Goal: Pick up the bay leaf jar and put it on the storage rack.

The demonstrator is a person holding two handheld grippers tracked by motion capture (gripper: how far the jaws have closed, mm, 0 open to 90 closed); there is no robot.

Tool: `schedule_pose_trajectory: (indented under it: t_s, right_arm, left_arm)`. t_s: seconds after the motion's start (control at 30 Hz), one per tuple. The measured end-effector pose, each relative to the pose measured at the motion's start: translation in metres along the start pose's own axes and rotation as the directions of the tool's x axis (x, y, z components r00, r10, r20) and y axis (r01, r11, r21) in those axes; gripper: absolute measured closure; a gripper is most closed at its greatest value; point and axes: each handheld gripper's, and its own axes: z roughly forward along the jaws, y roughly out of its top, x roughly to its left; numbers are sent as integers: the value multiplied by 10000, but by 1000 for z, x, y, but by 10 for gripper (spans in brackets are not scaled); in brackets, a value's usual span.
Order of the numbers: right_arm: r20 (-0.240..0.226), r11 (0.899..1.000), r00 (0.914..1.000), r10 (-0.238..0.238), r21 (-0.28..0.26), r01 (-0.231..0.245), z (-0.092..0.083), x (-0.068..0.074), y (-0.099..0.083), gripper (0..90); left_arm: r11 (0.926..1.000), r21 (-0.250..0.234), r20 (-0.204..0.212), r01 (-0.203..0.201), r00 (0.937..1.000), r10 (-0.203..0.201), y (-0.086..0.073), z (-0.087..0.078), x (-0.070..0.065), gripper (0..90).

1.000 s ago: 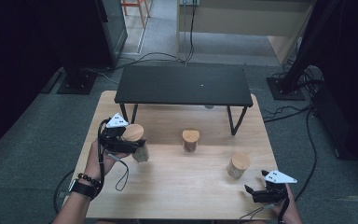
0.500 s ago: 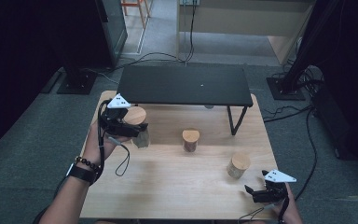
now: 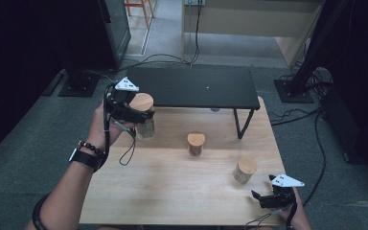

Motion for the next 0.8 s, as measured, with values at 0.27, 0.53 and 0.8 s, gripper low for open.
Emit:
schedule_pose_trajectory:
  t_s: [0.27, 0.53, 0.8]
  right_arm:
    - [10, 10000, 10000, 5, 23, -5, 0, 0, 1, 0]
    - [6, 10000, 10000, -21, 33, 21, 1, 0, 1, 0]
    - [-27, 10000, 10000, -44, 40, 44, 1, -1, 1, 0]
  left_arm:
    - [9996, -119, -250, -260, 9994, 257, 19, -8, -4, 253]
    - [9995, -290, -296, -120, 9995, 111, 32, -8, 3, 253]
    - [9993, -372, -381, -26, 9993, 11, 43, -7, 8, 253]
